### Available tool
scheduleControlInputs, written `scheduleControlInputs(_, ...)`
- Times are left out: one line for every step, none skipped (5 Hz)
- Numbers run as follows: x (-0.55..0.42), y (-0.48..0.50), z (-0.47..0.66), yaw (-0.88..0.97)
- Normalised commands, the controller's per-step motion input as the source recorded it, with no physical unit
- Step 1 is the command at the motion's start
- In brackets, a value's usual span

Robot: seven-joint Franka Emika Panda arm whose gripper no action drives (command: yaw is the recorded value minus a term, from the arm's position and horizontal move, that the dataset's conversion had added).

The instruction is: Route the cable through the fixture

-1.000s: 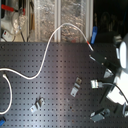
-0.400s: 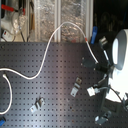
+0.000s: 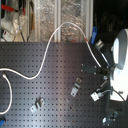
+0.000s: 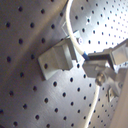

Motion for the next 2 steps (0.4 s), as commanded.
scheduleControlInputs(0.039, -0.01, 0.23, -0.39)
scheduleControlInputs(-0.019, 0.002, 0.08, -0.25)
